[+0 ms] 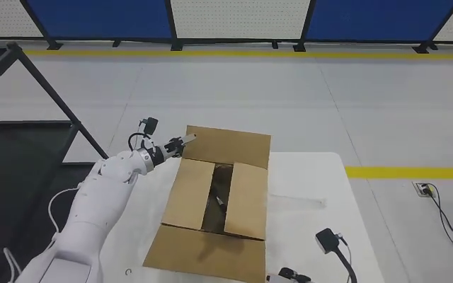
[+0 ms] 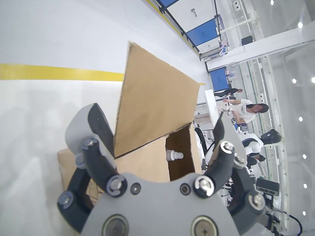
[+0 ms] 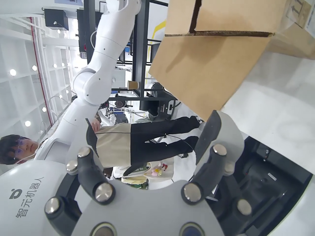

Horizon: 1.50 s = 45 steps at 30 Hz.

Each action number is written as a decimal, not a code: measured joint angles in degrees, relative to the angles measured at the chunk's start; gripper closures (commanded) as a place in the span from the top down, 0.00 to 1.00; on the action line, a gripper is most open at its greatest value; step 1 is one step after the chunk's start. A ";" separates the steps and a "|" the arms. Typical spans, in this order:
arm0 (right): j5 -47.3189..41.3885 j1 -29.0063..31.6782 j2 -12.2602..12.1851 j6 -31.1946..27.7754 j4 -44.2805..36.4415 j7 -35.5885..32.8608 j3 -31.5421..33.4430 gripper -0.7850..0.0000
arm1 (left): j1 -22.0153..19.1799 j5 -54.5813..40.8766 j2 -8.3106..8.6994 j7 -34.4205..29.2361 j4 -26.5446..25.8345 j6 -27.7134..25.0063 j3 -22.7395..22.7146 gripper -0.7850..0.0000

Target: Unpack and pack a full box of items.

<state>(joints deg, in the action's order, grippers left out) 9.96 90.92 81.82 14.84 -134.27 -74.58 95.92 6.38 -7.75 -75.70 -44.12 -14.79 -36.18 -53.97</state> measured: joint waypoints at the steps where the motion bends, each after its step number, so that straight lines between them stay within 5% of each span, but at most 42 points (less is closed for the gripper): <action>1: 0.27 0.07 -0.17 0.45 0.16 -0.37 -0.15 1.00 | -0.12 -0.35 0.00 -0.42 0.24 -0.85 -0.19 1.00; 14: 2.68 -3.63 -2.49 4.34 5.87 -6.36 -4.83 1.00 | 0.78 -1.45 1.47 -3.17 0.69 -10.35 -2.28 1.00; 22: 8.60 -6.68 -3.26 8.18 10.10 -0.55 -10.81 1.00 | 2.07 -3.06 2.30 -4.75 -0.81 -12.20 -3.65 1.00; 30: 5.55 -6.24 -4.13 8.99 10.36 1.40 -9.52 1.00 | 3.42 -3.70 2.60 -6.39 -2.72 -12.73 -4.13 1.00; 45: -5.84 -6.94 -4.65 2.32 10.26 13.33 -10.34 1.00 | 5.73 -5.08 3.56 -9.15 -5.18 -14.79 -5.33 1.00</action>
<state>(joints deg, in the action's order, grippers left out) 4.11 83.98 77.17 17.17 -124.00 -61.25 85.58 12.11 -12.83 -72.14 -53.27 -19.97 -50.97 -59.31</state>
